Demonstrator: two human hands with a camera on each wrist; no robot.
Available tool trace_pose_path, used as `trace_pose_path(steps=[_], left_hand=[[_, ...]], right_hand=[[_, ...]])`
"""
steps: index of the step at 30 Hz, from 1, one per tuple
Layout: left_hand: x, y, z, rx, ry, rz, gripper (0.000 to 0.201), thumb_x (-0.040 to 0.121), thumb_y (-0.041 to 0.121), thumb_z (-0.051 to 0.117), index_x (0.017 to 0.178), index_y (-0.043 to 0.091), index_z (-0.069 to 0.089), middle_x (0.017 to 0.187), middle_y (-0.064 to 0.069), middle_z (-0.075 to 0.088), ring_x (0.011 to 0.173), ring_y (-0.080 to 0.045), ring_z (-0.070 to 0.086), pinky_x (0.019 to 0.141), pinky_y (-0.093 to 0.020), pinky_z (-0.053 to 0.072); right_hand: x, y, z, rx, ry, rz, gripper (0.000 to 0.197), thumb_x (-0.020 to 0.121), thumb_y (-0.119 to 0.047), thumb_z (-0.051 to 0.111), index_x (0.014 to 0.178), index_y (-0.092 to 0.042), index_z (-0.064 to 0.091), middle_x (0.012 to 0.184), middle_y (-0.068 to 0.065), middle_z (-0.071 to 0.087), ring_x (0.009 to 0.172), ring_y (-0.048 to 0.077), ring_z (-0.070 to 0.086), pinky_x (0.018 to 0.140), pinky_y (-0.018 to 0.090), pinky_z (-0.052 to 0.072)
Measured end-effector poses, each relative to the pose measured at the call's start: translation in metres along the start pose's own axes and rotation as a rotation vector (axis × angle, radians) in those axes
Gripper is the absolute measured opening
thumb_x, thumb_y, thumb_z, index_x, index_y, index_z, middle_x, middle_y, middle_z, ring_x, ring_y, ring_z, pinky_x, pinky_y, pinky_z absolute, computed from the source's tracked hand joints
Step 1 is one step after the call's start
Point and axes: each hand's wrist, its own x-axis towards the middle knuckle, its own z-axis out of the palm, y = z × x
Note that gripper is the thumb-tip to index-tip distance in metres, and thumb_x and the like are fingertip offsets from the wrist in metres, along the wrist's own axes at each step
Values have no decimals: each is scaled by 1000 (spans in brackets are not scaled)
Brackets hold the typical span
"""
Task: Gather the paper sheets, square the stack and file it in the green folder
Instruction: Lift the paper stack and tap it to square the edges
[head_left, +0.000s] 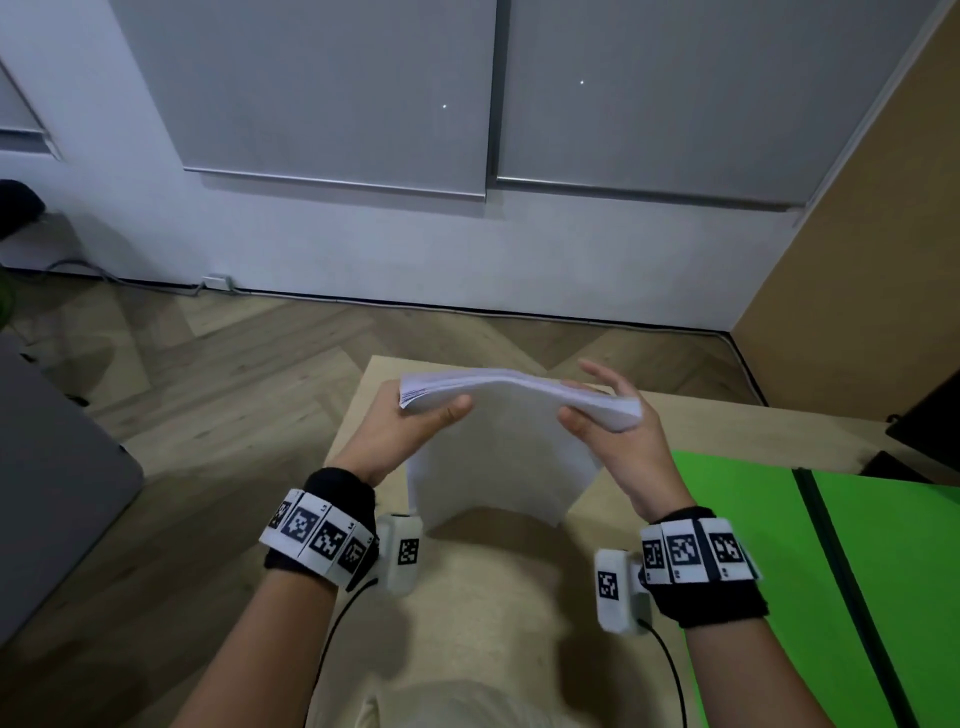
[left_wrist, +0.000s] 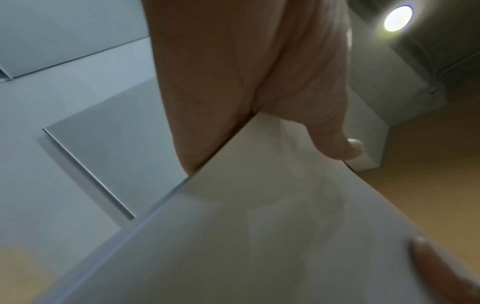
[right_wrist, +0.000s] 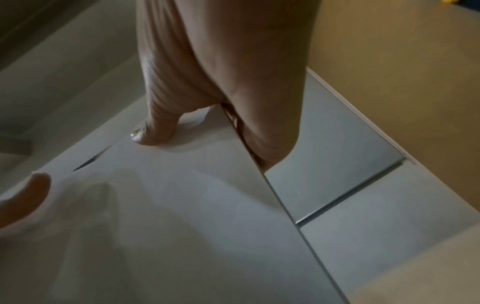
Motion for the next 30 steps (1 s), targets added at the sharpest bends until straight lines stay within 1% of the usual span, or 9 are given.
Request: trace_pose_path(steps=[3, 6, 9, 12, 16, 23, 25, 28, 30], left_hand=[[1, 5, -4, 36, -76, 22, 16, 79, 31, 75, 94, 27, 77, 94, 8, 78, 88, -6, 72, 75, -16, 53], [6, 5, -3, 15, 62, 18, 46, 73, 51, 64, 98, 15, 76, 96, 7, 76, 89, -7, 68, 77, -19, 50], [14, 0, 8, -53, 184, -32, 50, 85, 55, 56, 85, 9, 75, 88, -4, 75, 81, -17, 66, 73, -31, 48], [20, -2, 20, -15, 222, -34, 69, 82, 72, 48, 80, 6, 69, 79, -13, 59, 76, -21, 53, 68, -34, 38], [18, 15, 21, 10, 204, 65, 61, 89, 61, 41, 88, 13, 79, 77, -8, 71, 76, -16, 65, 65, -28, 50], [15, -17, 9, 83, 11, 55, 51, 91, 51, 49, 114, 11, 70, 104, -11, 74, 89, -10, 67, 77, -22, 53], [17, -14, 13, 70, 53, 60, 42, 99, 42, 38, 104, 19, 73, 96, -10, 74, 85, -13, 66, 75, -28, 52], [22, -5, 19, -16, 301, 32, 59, 85, 69, 38, 66, 16, 58, 65, -9, 52, 59, -15, 50, 59, -31, 42], [22, -5, 17, -40, 418, 50, 77, 70, 83, 38, 62, 7, 42, 66, -7, 35, 57, -16, 32, 56, -30, 28]], right_hand=[[-2, 0, -3, -13, -9, 28, 56, 61, -32, 80, 114, -24, 66, 102, -4, 74, 91, 6, 69, 81, 18, 53], [-2, -3, -4, -42, -20, 16, 37, 64, -29, 80, 100, -19, 74, 95, -5, 75, 84, 4, 67, 76, 19, 51], [1, -2, 3, -30, 21, 20, 7, 76, -19, 75, 83, -21, 77, 80, -8, 76, 74, 4, 65, 72, 26, 49], [3, -2, 11, -8, 157, -7, 15, 81, -18, 71, 68, -24, 75, 68, -7, 70, 65, 8, 60, 65, 28, 47], [2, -11, 12, 38, 215, -102, 8, 81, -19, 70, 75, -20, 73, 74, 3, 65, 68, 9, 56, 60, 24, 46], [-1, 7, 13, -28, 195, 52, 13, 78, -15, 74, 69, -24, 72, 65, -13, 72, 67, 4, 64, 67, 28, 53], [3, 5, 14, -35, 204, 60, 21, 81, -14, 71, 63, -25, 72, 62, -14, 71, 71, 9, 64, 70, 32, 53], [7, -4, 14, -25, 186, -34, 22, 83, -16, 69, 65, -28, 73, 63, -15, 71, 69, 4, 63, 68, 27, 52], [7, -7, 13, -7, 164, -82, 18, 82, -17, 70, 68, -27, 74, 65, -17, 71, 66, 1, 61, 65, 23, 51]])
